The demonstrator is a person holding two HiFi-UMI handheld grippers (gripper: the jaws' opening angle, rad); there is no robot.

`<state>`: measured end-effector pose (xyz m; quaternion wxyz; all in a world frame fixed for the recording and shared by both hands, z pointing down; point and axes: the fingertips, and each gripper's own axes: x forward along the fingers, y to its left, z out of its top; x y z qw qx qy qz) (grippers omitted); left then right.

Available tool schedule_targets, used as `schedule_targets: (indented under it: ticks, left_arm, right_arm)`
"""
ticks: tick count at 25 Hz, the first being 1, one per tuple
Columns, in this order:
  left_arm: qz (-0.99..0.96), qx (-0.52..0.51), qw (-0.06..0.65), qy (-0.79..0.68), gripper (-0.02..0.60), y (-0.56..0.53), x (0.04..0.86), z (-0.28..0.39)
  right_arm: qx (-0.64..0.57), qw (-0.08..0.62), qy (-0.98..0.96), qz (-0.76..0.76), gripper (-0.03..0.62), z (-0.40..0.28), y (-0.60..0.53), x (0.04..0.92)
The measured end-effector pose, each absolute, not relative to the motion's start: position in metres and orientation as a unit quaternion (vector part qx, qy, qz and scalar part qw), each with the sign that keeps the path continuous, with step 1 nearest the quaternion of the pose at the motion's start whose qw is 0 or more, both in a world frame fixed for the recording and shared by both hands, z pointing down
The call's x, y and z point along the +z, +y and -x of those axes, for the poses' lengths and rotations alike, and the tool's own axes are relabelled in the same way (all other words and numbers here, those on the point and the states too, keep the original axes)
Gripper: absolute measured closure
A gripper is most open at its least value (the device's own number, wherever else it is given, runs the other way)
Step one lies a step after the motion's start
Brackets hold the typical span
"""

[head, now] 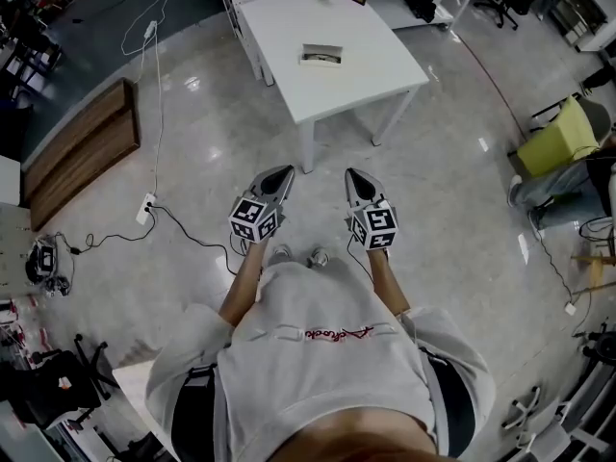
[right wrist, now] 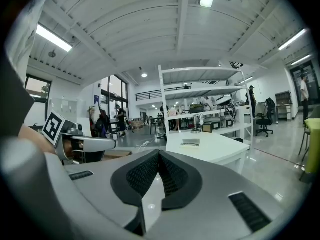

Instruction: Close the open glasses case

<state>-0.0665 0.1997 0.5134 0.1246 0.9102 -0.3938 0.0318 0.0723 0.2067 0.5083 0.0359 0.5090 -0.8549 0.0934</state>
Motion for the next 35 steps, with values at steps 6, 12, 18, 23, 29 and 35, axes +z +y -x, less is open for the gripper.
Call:
schedule_targets:
  ticks: [6,12,18,23,29,35]
  left_arm:
    - [-0.906,0.037,0.128,-0.401,0.555,0.203,0.519,0.06]
    - [-0.905,0.036,0.127,-0.404,0.555,0.195,0.522,0.057]
    - [-0.906,0.029,0.126,-0.402,0.555,0.182,0.525,0.051]
    - [-0.905,0.024,0.126,-0.405,0.555,0.165,0.526,0.05]
    - [-0.904,0.022,0.127,-0.407,0.555,0.143,0.529,0.052]
    - [-0.904,0.018,0.128,-0.408,0.555,0.111,0.536,0.057]
  right_arm:
    - [0.093,0.035,-0.86,-0.5,0.568,-0.079,0.205,0.513]
    - [0.088,0.035,-0.863,-0.497,0.568,-0.082,0.196,0.513]
    - [0.082,0.041,-0.865,-0.493,0.568,-0.083,0.184,0.515]
    - [0.08,0.042,-0.865,-0.493,0.568,-0.085,0.168,0.517]
    - [0.078,0.042,-0.866,-0.491,0.568,-0.082,0.144,0.52]
    - [0.076,0.044,-0.867,-0.49,0.569,-0.076,0.116,0.526]
